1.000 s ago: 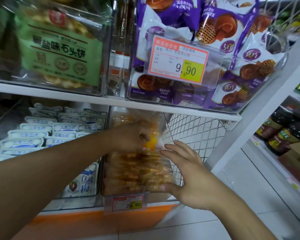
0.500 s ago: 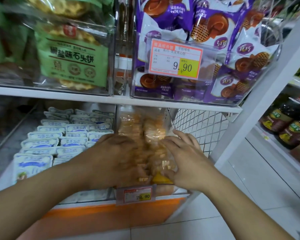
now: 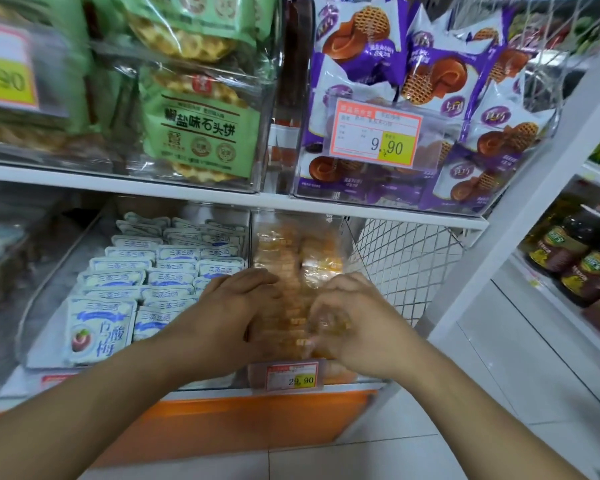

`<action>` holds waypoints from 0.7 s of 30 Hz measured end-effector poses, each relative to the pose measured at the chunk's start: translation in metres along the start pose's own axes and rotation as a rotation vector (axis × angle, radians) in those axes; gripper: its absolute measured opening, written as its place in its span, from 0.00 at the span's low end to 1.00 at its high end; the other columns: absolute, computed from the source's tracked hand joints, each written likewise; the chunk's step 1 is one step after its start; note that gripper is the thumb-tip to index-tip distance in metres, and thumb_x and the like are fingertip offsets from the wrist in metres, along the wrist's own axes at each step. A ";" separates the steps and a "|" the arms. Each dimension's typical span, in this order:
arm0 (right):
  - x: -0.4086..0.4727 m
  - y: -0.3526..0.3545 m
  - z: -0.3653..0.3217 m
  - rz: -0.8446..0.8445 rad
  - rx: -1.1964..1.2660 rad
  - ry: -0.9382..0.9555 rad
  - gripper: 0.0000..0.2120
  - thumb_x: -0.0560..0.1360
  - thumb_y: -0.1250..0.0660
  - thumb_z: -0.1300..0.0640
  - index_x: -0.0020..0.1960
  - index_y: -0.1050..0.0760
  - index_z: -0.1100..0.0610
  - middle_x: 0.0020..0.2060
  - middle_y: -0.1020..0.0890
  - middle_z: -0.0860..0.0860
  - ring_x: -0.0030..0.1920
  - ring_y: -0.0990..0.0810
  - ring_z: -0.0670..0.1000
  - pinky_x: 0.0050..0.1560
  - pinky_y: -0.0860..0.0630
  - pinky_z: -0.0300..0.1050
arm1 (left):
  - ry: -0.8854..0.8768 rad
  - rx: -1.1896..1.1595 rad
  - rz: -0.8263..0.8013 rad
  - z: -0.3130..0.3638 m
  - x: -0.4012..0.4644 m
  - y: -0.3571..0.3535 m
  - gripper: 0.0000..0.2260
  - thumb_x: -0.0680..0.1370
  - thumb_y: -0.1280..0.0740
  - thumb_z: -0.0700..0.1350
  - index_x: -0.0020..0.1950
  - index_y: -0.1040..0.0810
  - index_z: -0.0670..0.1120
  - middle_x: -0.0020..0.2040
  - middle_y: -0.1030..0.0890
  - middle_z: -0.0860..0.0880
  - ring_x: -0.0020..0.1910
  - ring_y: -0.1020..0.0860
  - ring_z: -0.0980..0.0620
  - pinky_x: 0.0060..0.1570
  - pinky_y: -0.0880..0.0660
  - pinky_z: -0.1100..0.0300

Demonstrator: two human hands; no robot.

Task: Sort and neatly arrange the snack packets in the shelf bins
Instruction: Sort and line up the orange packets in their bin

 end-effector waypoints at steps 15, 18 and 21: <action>-0.018 0.017 0.019 -0.043 -0.455 -0.043 0.09 0.71 0.26 0.50 0.46 0.25 0.46 0.52 0.22 0.40 0.63 0.30 0.48 0.64 0.35 0.44 | -0.077 0.154 0.099 -0.003 -0.006 -0.011 0.27 0.71 0.23 0.56 0.68 0.22 0.54 0.70 0.24 0.54 0.76 0.36 0.51 0.70 0.35 0.48; -0.017 0.013 0.021 -0.020 -0.400 -0.067 0.25 0.69 0.23 0.39 0.61 0.26 0.44 0.59 0.24 0.41 0.66 0.31 0.47 0.68 0.39 0.42 | -0.065 0.194 0.133 0.002 -0.002 -0.013 0.31 0.64 0.19 0.52 0.65 0.22 0.50 0.64 0.20 0.52 0.69 0.32 0.49 0.63 0.27 0.46; -0.011 0.004 0.020 -0.055 -0.442 -0.049 0.34 0.69 0.24 0.38 0.72 0.29 0.42 0.65 0.24 0.40 0.70 0.33 0.46 0.74 0.49 0.42 | -0.055 0.229 0.181 0.003 0.001 -0.014 0.32 0.61 0.17 0.51 0.63 0.21 0.49 0.62 0.19 0.51 0.66 0.31 0.49 0.59 0.24 0.45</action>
Point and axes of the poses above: each hand's wrist, its own x-axis towards the middle knuckle, its own y-axis out of the back of the hand, z = x × y, the point moved 7 cm from there along x, towards the middle knuckle
